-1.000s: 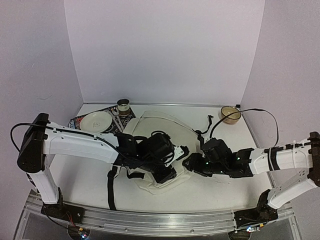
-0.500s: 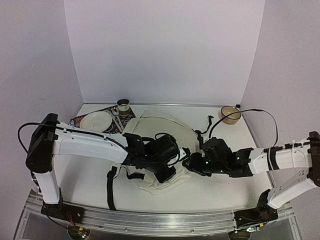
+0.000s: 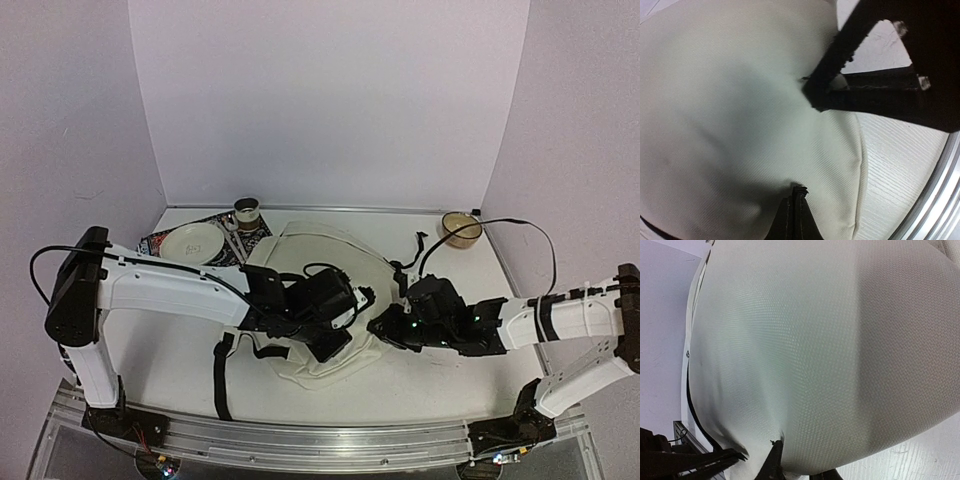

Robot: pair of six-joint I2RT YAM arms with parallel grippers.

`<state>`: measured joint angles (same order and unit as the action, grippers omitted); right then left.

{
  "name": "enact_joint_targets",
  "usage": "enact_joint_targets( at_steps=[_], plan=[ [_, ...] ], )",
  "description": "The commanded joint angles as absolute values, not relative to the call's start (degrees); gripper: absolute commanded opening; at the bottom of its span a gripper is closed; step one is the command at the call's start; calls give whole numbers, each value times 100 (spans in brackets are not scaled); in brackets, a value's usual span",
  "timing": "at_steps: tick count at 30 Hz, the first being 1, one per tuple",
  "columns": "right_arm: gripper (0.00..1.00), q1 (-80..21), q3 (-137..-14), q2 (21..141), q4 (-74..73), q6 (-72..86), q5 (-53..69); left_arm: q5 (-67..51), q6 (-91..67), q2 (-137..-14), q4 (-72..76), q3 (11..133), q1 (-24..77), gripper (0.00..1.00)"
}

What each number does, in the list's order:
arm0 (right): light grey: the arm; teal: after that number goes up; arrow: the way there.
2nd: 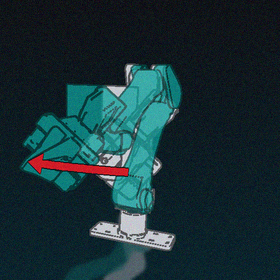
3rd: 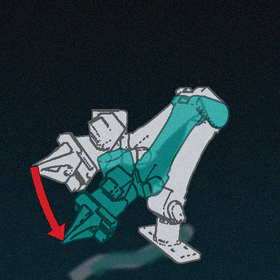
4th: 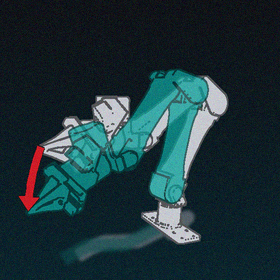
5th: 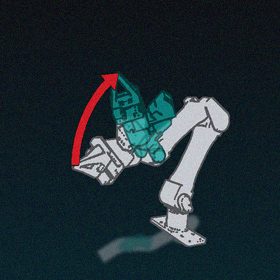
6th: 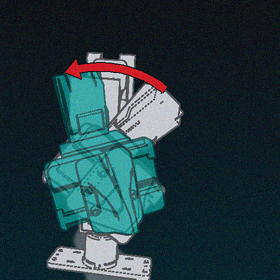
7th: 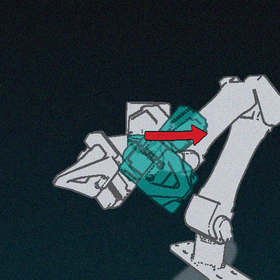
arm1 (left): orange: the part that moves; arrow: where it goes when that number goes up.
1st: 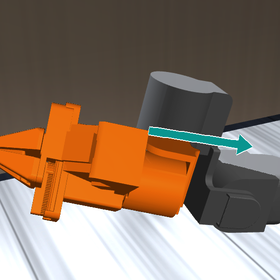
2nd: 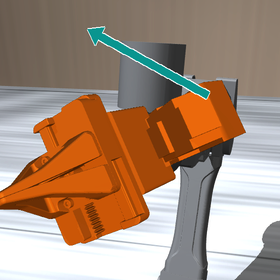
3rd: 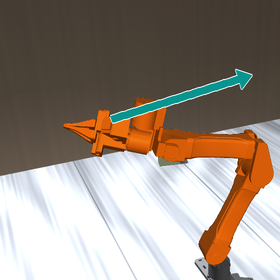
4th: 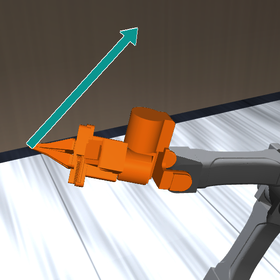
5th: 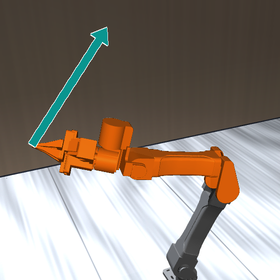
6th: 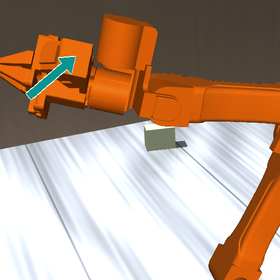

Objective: Pack the student bag

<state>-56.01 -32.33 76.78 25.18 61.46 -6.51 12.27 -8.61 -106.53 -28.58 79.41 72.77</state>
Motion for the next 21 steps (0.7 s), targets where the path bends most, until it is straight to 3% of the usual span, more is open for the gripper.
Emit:
enact_joint_targets(
  at_steps=[1, 5, 21],
  plan=[
    [8, -5547, -3034, 7475, 2533, 6113, -723, 1920, -1310, -10075, -2864, 7778, 7252, 0],
    [0, -5480, -2928, 7395, 2476, 6134, -779, 2060, -1520, -9835, -2748, 7557, 7214, 0],
    [0, -5301, -2645, 7199, 2311, 6115, -757, 2175, -2145, -8703, -1652, 6026, 6237, 0]
  ],
)
